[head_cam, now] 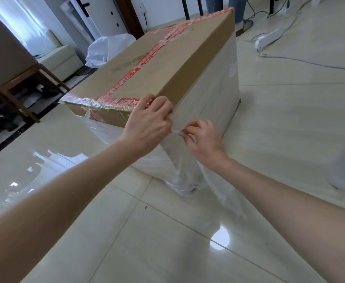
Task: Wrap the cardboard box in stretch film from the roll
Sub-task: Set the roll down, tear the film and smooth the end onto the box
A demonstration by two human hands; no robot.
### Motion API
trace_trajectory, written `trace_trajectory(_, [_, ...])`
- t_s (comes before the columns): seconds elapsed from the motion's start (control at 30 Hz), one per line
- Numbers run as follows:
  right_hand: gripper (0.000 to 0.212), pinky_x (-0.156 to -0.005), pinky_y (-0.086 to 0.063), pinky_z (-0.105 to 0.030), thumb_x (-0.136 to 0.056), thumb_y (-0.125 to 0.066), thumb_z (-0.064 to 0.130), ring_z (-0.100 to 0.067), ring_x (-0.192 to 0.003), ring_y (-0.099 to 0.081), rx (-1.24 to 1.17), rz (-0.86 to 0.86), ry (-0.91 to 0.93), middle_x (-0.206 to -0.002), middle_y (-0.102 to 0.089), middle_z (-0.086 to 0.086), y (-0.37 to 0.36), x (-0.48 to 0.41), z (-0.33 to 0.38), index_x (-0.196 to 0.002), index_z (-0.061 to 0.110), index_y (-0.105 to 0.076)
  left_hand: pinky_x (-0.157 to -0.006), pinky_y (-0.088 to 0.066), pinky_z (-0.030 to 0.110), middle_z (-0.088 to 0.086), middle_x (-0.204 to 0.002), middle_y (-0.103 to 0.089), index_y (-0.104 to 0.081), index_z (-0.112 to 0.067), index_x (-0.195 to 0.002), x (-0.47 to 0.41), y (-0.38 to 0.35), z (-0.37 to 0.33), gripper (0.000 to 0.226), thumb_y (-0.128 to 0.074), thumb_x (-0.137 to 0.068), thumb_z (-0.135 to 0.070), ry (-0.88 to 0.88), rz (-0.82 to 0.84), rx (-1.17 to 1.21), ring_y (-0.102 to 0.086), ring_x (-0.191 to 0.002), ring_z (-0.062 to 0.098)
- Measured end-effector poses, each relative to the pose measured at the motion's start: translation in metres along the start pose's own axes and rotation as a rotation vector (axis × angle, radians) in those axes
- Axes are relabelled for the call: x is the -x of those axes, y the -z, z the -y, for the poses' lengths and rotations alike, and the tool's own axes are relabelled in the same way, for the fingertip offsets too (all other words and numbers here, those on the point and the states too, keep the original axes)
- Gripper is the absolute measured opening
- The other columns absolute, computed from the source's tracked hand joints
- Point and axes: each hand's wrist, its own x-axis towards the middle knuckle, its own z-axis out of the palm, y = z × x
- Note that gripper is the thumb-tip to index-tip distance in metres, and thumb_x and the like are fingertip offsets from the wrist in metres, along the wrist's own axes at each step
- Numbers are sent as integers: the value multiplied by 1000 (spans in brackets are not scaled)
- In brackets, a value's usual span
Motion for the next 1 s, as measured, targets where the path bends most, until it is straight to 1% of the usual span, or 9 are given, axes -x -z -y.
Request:
trace_trajectory(0.1, [20, -86, -39, -37, -91, -60, 23, -31, -100, -51, -44, -1, -79, -102, -65, -11, 7, -12, -5, -101, 13, -74, -90, -39, 39, 4, -98, -62, -71, -19, -72, -8, 7, 13, 17, -65, -83, -31, 70, 64, 30, -58, -102, 26])
trace_trajectory(0.27, [19, -85, -43, -37, -92, -57, 29, -29, -101, -53, -64, -78, -250, -103, -67, -6, 21, -26, -21, -100, 18, -71, -98, -27, 41, 6, -110, -58, -72, -14, -84, -27, 14, 21, 29, -46, -92, -23, 129, 119, 86, -48, -113, 28])
trace_trajectory(0.4, [23, -80, -46, -35, -93, -53, 36, -30, -105, -53, 46, -82, -400, -105, -68, -4, 30, -37, -38, -98, 24, -72, -97, -28, 40, 6, -119, -52, -68, -13, -98, -42, 13, 12, 31, -40, -92, -22, 120, 213, 29, -41, -119, 27])
trace_trajectory(0.5, [24, -80, -47, -36, -92, -54, 39, -32, -107, -52, 76, -73, -440, -104, -68, -5, 36, -42, -48, -97, 26, -73, -96, -32, 38, 2, -121, -52, -64, -18, -109, -59, 9, -3, 33, -49, -89, -39, 70, 226, 84, -42, -120, 24])
trace_trajectory(0.6, [26, -78, -48, -35, -89, -56, 43, -33, -105, -54, 75, -67, -477, -98, -70, -6, 42, -47, -58, -93, 25, -74, -96, -33, 36, -1, -126, -53, -47, -24, -131, -86, 0, -25, 67, -58, -78, -62, 18, 282, 167, -43, -122, 22])
trace_trajectory(0.67, [25, -72, -46, -33, -87, -58, 45, -34, -99, -55, 46, -67, -497, -91, -69, -8, 46, -49, -64, -87, 25, -74, -93, -34, 33, -4, -125, -57, -40, -25, -137, -106, -8, -41, 74, -59, -77, -64, 25, 346, 231, -47, -120, 20])
trace_trajectory(0.8, [37, -54, -30, -29, -81, -61, 47, -24, -69, -44, -145, -87, -574, -54, -45, -1, 53, -51, -76, -47, 33, -58, -74, -40, 31, -3, -104, -69, -63, -30, -113, -137, -24, -48, 29, -59, -88, -43, 245, 328, 520, -62, -101, 22])
trace_trajectory(0.9, [37, -47, -26, -30, -78, -64, 37, -16, -54, -39, -334, -160, -621, -41, -40, 7, 56, -48, -88, -43, 32, -53, -63, -41, 27, -3, -89, -70, -69, -28, -97, -148, -30, -36, 19, -58, -89, -40, 406, 334, 666, -63, -90, 21])
trace_trajectory(1.0, [40, -49, -26, -32, -79, -67, 33, -17, -53, -37, -397, -215, -641, -43, -36, 5, 53, -49, -98, -45, 20, -49, -57, -43, 26, -7, -69, -67, -69, -27, -88, -153, -35, -27, 22, -57, -88, -46, 450, 376, 714, -63, -73, 14])
